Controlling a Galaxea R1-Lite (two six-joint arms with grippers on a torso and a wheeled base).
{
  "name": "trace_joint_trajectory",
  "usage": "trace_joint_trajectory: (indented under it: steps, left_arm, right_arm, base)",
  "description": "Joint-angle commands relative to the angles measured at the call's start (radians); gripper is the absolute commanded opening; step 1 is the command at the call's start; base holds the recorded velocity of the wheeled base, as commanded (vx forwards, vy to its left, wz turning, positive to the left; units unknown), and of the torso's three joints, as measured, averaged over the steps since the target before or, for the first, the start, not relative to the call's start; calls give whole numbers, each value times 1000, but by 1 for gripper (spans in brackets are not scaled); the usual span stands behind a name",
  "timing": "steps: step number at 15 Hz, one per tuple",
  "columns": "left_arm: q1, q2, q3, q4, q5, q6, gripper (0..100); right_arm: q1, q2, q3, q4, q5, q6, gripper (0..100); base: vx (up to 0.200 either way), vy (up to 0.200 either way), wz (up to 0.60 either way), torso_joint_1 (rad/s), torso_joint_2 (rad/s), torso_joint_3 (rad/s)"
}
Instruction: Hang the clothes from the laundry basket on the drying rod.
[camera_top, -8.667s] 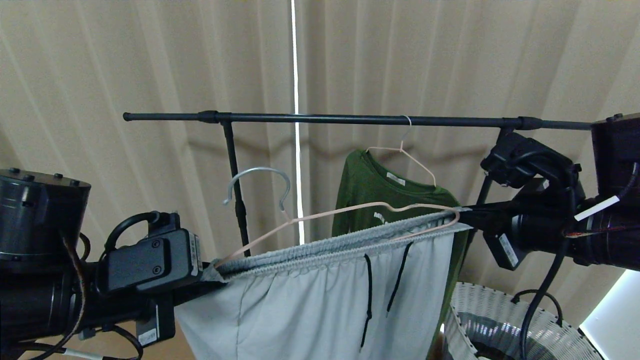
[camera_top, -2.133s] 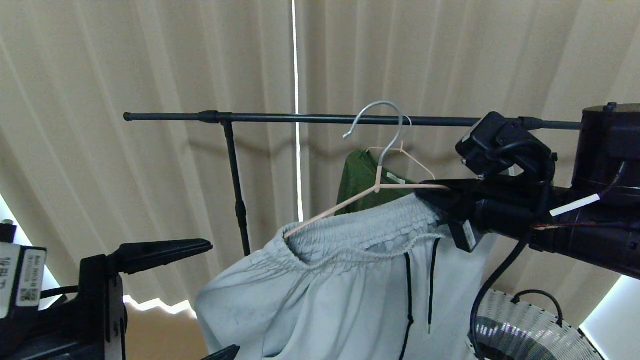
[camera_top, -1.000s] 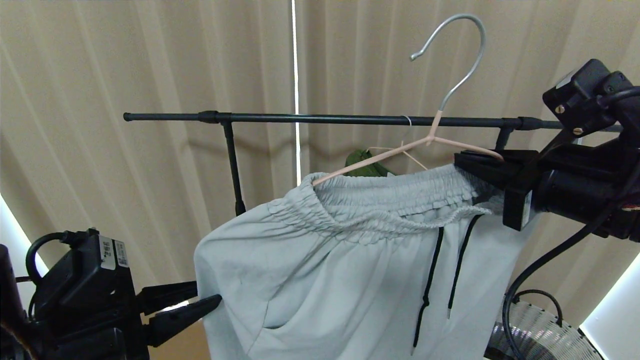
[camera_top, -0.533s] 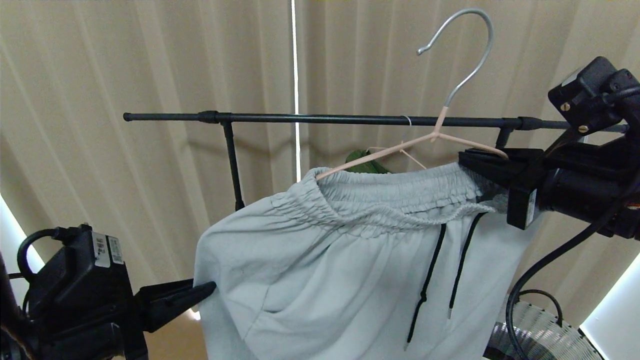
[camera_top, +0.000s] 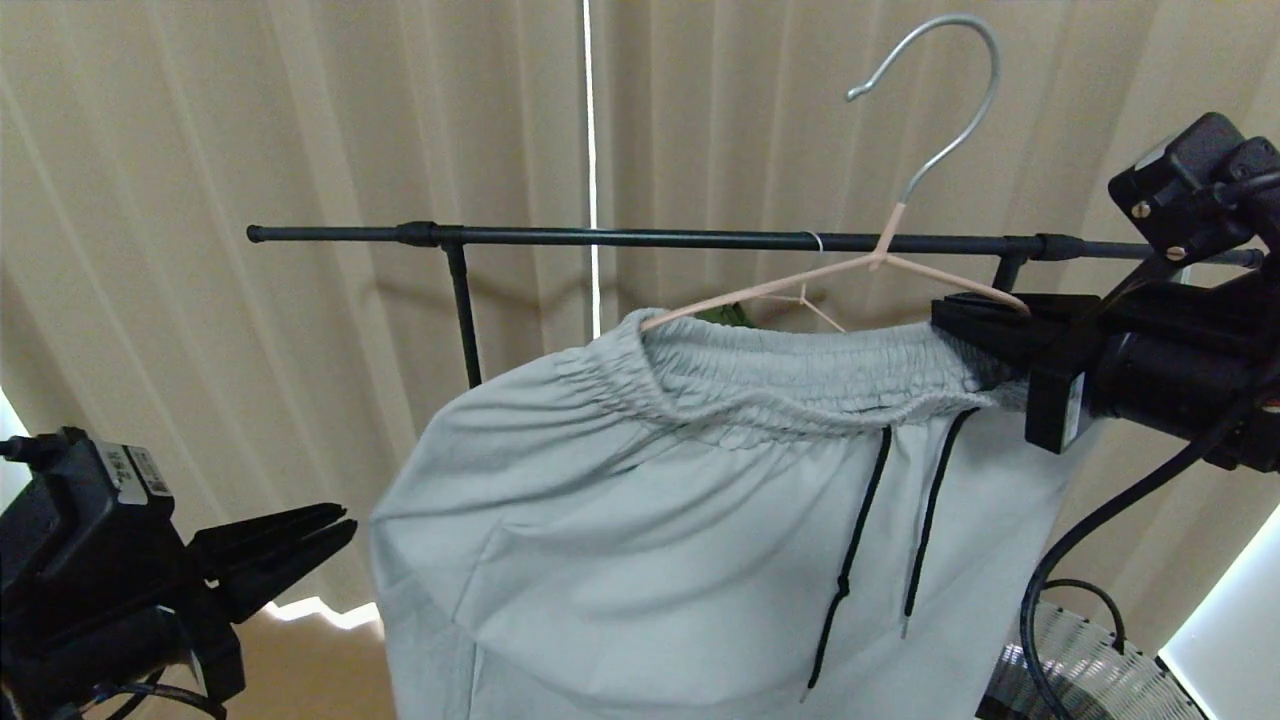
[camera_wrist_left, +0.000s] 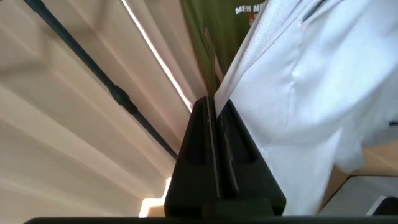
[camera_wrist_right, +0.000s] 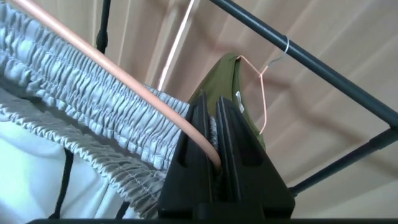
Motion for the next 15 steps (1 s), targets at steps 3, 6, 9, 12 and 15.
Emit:
trace_joint_trajectory:
  steps: [3,6,9,12,15]
  left_arm:
    - [-14,-71,29,-4,-4,-13,100]
    - [-11,-224,95,-1,-1,-20,100]
    - [80,-483,152,52,73,-166,100]
    - [179,-717,147,301,213,-299,100]
    - [187,-982,144,566,219,-301,100]
  right_arm:
    - [-2,8,15,31,-15,-3,0]
    - [0,1,12,136,-125,-3,0]
    - [-2,-34,78,175,-228,23,0]
    - [-16,-84,147,176,-251,92,0]
    - [-57,-157,193,173,-251,143,0]
  base:
    - [0,0,0,0,0,0]
    - [0,0,0,0,0,0]
    - [0,0,0,0,0,0]
    - [0,0,0,0,0,0]
    - [0,0,0,0,0,0]
